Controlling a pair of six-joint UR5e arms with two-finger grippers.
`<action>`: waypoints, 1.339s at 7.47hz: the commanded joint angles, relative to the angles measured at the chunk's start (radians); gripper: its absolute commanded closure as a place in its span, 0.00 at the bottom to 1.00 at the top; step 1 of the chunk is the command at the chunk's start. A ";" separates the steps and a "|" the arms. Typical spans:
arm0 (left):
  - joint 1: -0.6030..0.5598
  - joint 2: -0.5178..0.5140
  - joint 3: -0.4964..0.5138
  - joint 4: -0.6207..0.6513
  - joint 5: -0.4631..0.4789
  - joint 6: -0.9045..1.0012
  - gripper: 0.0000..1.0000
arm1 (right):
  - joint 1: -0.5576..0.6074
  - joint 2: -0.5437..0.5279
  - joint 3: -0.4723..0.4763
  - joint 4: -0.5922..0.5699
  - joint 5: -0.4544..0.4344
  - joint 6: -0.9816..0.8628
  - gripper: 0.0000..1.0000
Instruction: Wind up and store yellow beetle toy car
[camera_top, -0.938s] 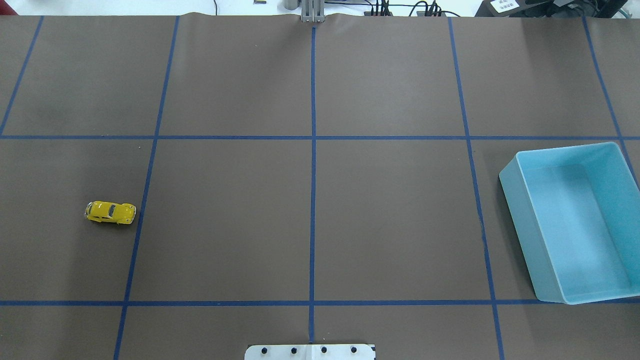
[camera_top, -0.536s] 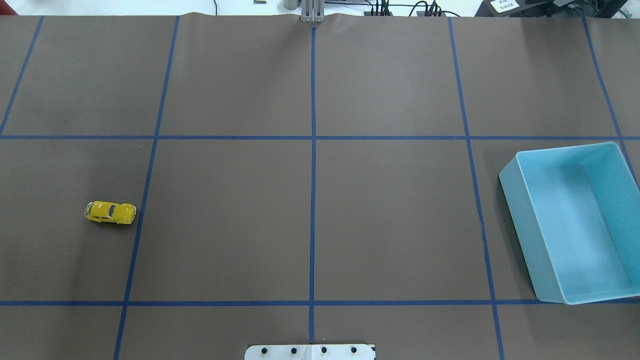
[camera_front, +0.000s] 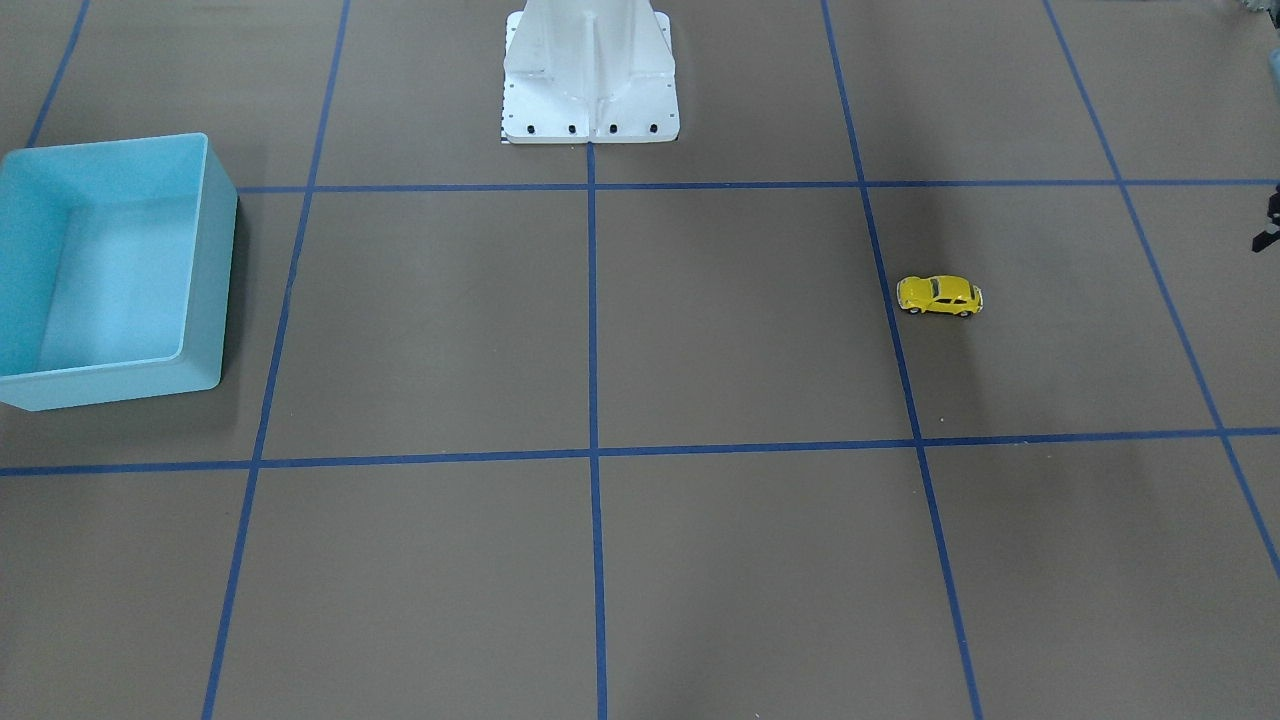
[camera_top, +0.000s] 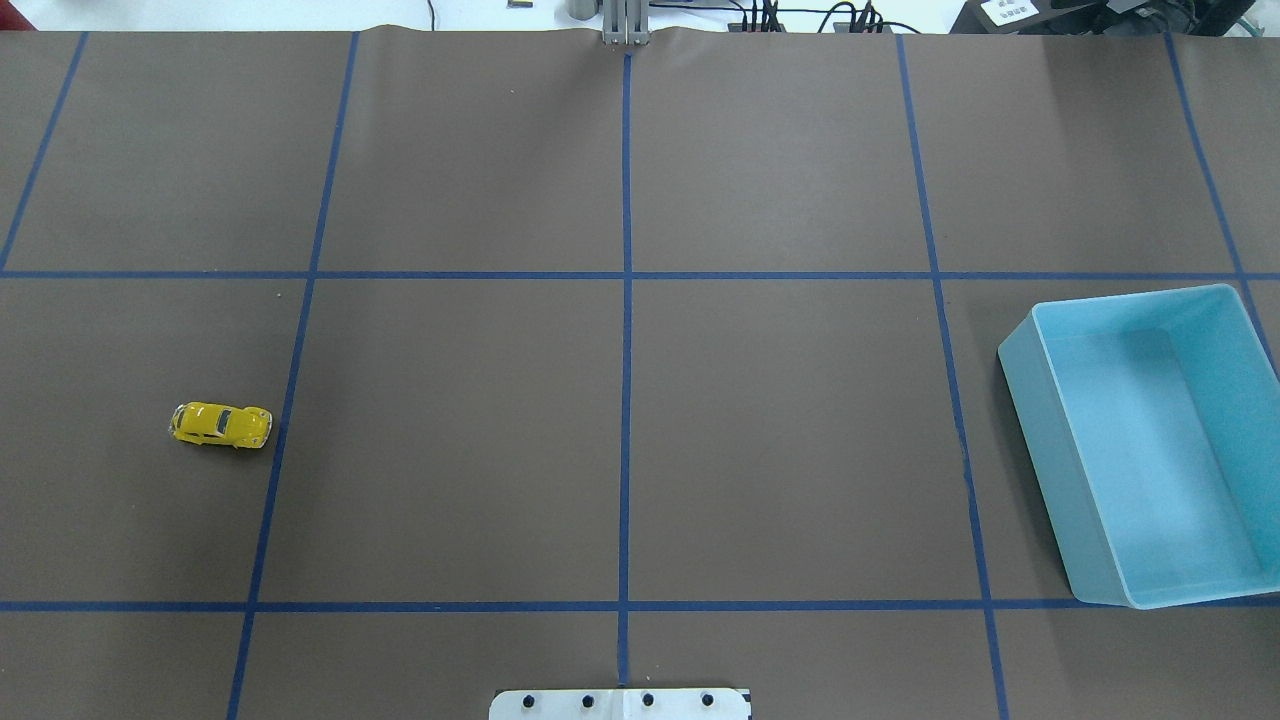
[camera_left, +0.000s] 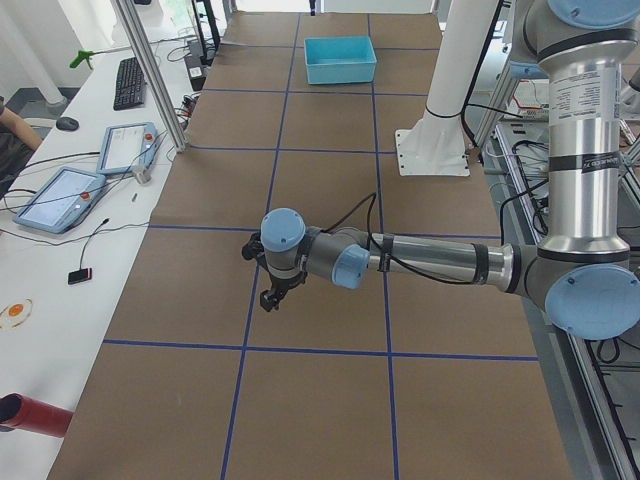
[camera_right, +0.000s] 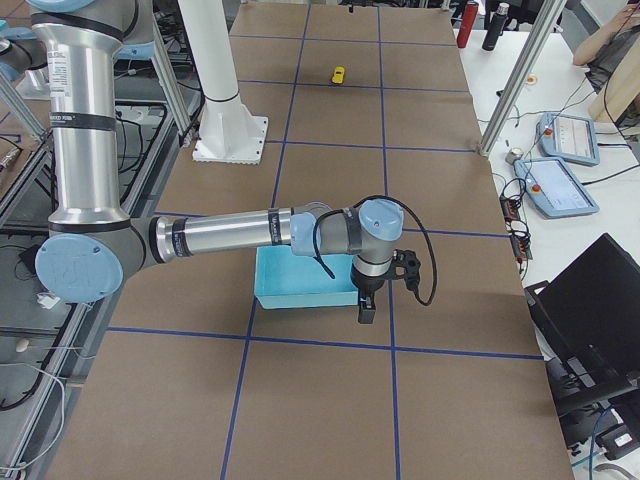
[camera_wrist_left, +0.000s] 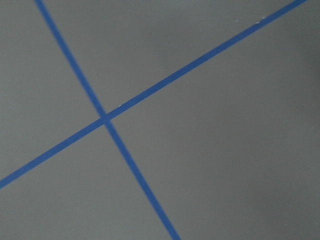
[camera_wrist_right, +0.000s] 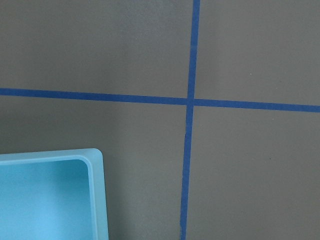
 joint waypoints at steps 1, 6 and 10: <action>0.106 0.000 -0.068 -0.029 0.012 0.000 0.00 | 0.000 -0.002 0.002 0.001 0.001 -0.001 0.00; 0.375 -0.003 -0.119 -0.136 0.125 0.000 0.00 | 0.000 -0.005 -0.001 0.001 -0.001 -0.004 0.00; 0.611 0.018 -0.180 -0.268 0.283 -0.002 0.00 | 0.000 -0.008 -0.014 0.001 -0.001 -0.002 0.00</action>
